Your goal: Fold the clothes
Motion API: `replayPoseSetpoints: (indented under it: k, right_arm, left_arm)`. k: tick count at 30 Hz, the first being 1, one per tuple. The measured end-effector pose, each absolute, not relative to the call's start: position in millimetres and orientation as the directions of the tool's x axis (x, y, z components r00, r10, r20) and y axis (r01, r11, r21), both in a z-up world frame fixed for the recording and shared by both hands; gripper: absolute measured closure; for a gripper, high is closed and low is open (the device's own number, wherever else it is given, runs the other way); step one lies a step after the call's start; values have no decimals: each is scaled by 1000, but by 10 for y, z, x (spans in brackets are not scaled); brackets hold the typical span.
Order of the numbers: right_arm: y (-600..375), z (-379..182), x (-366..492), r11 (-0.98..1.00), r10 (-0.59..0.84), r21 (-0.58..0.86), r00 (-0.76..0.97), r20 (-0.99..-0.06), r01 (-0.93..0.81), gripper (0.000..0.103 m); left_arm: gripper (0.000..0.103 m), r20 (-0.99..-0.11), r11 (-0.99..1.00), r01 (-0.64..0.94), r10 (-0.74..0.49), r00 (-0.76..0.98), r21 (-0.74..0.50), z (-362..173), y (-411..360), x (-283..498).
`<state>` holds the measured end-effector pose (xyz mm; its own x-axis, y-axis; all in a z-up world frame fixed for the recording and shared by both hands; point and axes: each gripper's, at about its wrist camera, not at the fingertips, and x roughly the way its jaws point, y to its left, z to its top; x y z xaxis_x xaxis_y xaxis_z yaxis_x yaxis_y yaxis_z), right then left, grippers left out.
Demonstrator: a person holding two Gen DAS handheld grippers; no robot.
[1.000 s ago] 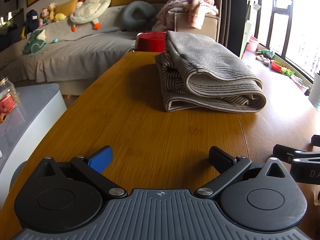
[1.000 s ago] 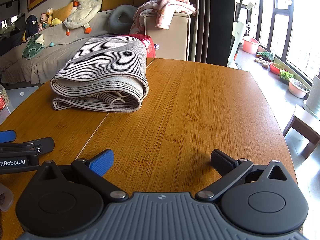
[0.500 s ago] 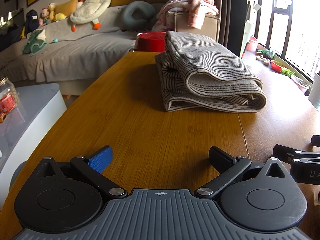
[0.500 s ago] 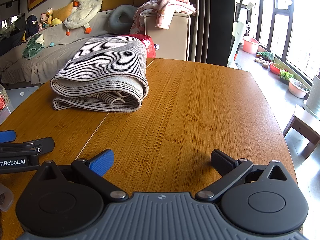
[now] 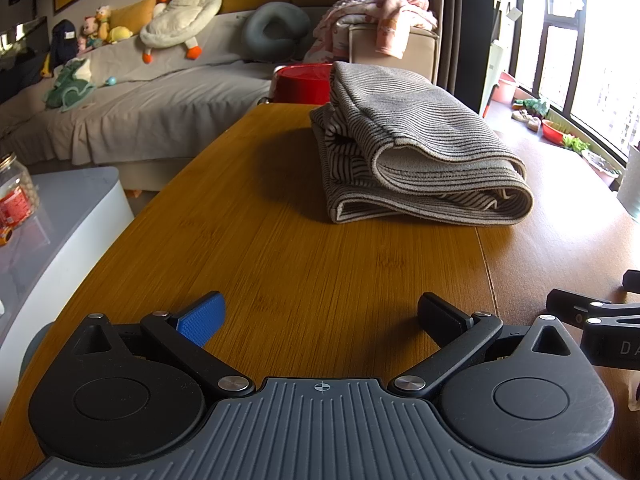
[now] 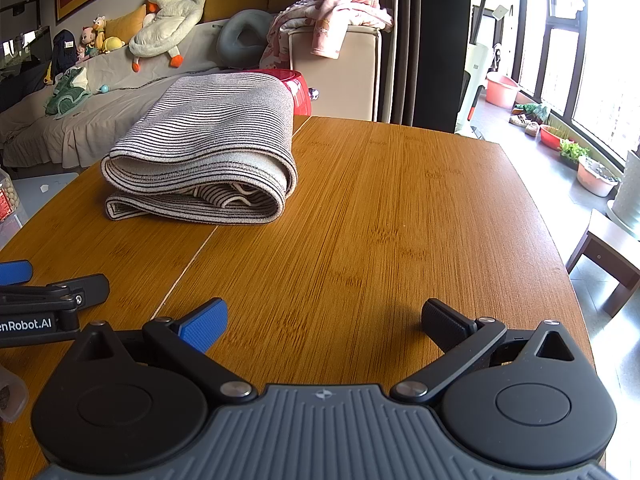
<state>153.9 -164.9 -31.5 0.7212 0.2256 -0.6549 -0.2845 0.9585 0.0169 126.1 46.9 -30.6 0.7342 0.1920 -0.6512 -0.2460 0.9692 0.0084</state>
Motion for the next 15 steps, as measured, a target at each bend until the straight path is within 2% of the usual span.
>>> replayPoseSetpoints:
  k: [15]
  right_arm:
    - [-1646, -311, 1548, 958, 226, 17, 721, -655, -285, 0]
  left_arm:
    - [0, -651, 969, -247, 190, 735, 4, -306, 465, 1251]
